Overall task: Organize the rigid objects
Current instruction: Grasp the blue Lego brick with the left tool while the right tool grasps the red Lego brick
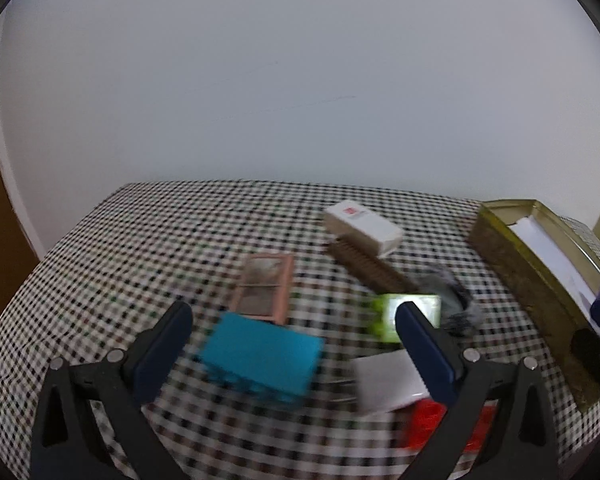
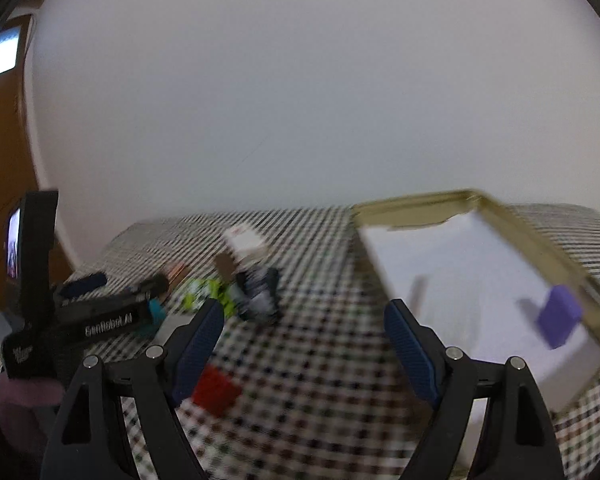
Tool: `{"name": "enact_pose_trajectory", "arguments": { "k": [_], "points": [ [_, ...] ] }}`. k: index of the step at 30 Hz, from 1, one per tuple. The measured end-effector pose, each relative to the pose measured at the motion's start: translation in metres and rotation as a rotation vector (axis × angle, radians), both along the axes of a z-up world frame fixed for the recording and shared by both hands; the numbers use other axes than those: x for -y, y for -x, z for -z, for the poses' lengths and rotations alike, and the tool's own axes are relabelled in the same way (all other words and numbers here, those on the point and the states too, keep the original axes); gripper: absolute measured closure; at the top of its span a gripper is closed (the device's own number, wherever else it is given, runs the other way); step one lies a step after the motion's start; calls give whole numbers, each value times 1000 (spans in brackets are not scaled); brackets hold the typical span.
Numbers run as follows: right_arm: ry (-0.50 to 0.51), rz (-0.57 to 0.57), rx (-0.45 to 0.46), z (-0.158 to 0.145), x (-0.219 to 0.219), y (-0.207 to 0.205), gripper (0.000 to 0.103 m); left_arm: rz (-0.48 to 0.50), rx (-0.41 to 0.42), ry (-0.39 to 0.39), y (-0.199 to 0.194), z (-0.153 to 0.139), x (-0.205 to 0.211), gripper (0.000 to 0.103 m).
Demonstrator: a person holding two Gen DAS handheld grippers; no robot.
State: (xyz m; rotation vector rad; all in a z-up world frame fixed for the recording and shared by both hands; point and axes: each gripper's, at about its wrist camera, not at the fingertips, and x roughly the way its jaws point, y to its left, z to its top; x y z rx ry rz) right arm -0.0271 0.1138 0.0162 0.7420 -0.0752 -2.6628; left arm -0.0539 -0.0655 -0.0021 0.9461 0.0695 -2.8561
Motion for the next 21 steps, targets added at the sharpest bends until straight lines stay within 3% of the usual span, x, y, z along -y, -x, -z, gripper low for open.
{"name": "enact_pose_trajectory", "arguments": {
  "k": [12,17,21],
  "points": [
    [-133,-270,194,29,65,13,19,-79,71,-64,8,11,57,0],
    [-234,-369,269,44,89,18,19,-88,78,-53,7,11,57,1],
    [-268,-395,275,48,96,18,21,-62,84,-38,6,10,51,1]
  ]
}}
